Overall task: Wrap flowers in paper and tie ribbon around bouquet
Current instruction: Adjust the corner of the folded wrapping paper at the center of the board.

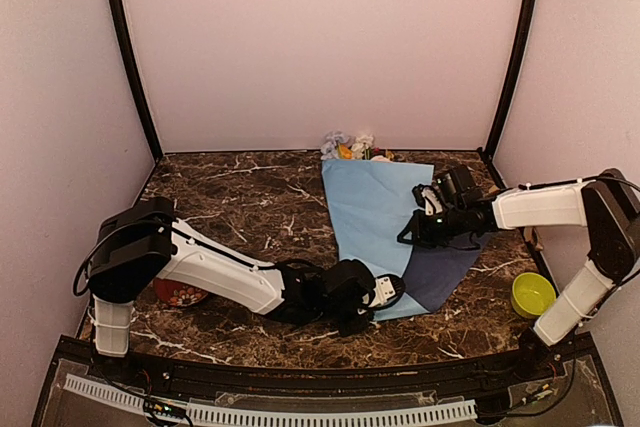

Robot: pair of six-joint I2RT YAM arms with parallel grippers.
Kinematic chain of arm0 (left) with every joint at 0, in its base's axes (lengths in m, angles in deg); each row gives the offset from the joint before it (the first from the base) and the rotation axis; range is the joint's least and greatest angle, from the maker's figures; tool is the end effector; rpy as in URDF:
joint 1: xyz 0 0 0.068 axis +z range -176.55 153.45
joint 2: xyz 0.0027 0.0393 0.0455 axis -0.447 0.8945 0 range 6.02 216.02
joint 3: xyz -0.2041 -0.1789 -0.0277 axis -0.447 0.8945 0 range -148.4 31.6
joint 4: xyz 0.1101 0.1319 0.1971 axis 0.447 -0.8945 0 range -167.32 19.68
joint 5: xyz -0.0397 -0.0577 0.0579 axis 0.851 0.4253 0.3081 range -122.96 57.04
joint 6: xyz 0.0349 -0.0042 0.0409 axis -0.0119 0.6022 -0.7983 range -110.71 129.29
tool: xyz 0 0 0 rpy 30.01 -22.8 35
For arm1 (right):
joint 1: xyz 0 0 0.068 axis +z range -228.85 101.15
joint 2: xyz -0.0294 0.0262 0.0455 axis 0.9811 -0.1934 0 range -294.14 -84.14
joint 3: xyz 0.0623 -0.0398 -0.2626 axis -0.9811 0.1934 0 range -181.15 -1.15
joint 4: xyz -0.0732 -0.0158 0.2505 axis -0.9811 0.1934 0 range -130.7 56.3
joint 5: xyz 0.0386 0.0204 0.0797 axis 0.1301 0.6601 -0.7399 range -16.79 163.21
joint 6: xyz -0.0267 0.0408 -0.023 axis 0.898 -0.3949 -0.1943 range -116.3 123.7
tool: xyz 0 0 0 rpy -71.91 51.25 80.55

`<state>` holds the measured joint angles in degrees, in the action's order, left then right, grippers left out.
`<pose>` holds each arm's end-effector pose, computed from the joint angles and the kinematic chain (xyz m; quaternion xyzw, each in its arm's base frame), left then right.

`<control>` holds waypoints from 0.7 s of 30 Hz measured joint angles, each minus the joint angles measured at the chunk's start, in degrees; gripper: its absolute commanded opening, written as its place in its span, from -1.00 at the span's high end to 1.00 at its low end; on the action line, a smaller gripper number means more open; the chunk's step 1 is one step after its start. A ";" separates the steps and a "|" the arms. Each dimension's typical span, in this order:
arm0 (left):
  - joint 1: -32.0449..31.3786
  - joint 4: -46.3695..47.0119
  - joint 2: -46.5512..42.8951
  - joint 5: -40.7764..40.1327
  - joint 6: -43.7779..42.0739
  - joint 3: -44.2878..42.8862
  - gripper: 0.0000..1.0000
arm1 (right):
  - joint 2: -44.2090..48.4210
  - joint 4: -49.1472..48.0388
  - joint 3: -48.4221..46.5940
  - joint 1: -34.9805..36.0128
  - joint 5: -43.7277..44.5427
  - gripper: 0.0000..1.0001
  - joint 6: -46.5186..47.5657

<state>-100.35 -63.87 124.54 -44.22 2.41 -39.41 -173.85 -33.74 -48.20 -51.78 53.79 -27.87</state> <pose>0.1289 -0.4185 0.1338 0.5553 0.7167 -0.1528 0.3932 0.2700 0.1512 0.1736 -0.0218 0.9267 0.3045 0.2190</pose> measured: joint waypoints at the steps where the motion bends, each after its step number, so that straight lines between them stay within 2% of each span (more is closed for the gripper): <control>1: 0.00 0.00 0.02 0.11 0.00 0.00 0.71 | 0.00 0.42 -0.26 -0.02 0.42 0.57 0.39; 3: 0.00 -0.07 0.07 0.37 0.00 0.00 0.71 | 0.04 2.05 -1.14 -0.07 1.92 0.35 0.66; 6: 0.02 -0.07 0.09 0.98 -0.02 0.00 0.73 | 1.25 5.29 -2.49 -0.15 5.31 0.14 1.46; 9: 0.02 0.00 0.17 1.79 -0.17 0.00 0.75 | 5.99 8.98 -2.82 -0.37 8.61 0.01 2.19; 13: 0.04 0.22 0.46 3.34 -0.76 0.02 0.77 | 15.10 12.26 -2.84 -0.20 10.78 0.04 2.54; 15: 0.13 0.31 0.46 4.02 -1.07 0.02 0.78 | 19.10 11.52 -1.97 0.66 9.42 0.13 2.56; 18: 0.26 0.31 0.48 4.81 -1.33 0.02 0.80 | 23.32 6.36 2.16 2.71 1.84 0.32 0.98; 21: 0.52 0.33 0.48 5.53 -1.38 0.02 0.80 | 23.63 2.45 6.40 4.11 -3.58 0.47 -1.49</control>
<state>-99.83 -63.54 125.02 -38.69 1.03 -39.38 -150.22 -31.29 -41.80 -47.67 50.21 -29.36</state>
